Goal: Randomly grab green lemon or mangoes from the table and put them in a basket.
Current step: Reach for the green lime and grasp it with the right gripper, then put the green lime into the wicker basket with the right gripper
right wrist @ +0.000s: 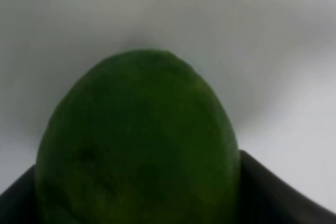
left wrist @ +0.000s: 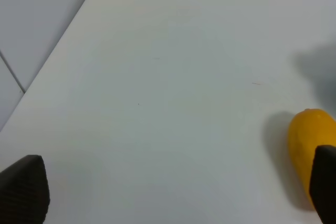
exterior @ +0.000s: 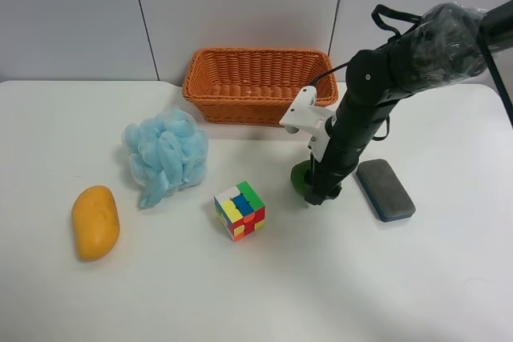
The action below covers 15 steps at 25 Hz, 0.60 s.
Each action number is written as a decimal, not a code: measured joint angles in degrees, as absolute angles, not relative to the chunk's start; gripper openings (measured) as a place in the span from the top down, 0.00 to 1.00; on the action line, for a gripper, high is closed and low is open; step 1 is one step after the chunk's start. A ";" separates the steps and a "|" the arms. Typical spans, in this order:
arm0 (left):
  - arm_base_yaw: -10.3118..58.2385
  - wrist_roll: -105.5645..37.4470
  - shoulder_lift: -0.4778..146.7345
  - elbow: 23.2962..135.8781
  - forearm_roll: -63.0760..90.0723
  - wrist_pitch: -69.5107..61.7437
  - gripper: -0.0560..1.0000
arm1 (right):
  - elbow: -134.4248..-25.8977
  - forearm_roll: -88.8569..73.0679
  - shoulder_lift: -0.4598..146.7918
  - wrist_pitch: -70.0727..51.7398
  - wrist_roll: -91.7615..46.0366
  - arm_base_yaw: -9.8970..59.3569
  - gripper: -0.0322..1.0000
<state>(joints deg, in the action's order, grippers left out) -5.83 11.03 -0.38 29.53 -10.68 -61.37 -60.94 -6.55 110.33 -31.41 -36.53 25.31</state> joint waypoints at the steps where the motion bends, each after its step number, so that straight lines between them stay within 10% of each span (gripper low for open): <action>1: -5.83 11.03 -0.38 29.53 -10.68 -61.37 0.01 | -60.94 -6.60 110.33 -31.40 -36.53 25.31 0.34; 15: -5.83 11.03 -0.38 29.53 -10.68 -61.37 0.01 | -63.71 -7.74 107.01 -34.31 -36.53 25.31 0.34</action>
